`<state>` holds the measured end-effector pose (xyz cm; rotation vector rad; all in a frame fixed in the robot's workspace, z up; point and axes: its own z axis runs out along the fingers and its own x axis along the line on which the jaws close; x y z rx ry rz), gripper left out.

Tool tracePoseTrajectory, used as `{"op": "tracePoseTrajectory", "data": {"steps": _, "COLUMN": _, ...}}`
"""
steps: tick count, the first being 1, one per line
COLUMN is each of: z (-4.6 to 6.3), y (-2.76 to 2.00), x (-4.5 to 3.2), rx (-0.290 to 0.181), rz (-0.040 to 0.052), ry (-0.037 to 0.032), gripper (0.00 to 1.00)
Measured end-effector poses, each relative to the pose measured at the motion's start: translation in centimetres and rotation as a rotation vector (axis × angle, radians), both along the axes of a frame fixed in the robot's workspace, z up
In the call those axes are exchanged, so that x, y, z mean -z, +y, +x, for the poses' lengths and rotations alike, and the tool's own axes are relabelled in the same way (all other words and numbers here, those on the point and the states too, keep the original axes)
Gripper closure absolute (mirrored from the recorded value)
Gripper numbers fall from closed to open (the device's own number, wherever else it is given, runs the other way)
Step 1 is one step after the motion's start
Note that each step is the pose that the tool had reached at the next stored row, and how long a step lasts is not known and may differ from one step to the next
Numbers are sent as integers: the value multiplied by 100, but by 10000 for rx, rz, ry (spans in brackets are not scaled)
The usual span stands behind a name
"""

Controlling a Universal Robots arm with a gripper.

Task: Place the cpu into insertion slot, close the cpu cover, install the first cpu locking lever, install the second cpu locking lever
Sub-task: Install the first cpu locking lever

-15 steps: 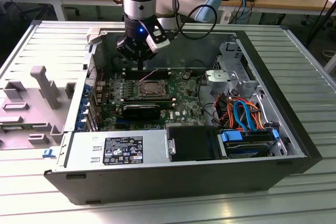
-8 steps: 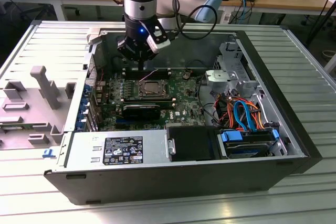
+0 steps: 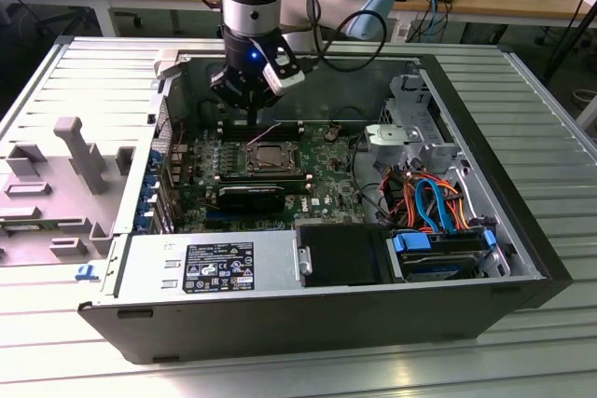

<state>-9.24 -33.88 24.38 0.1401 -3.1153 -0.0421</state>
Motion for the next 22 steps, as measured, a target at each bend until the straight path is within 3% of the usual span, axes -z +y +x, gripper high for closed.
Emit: {"op": "tracePoseTrajectory", "data": {"steps": 22, "z": 43, "y": 0, "x": 27, "rx": 1, "rz": 0, "ry": 0, "gripper": 89}}
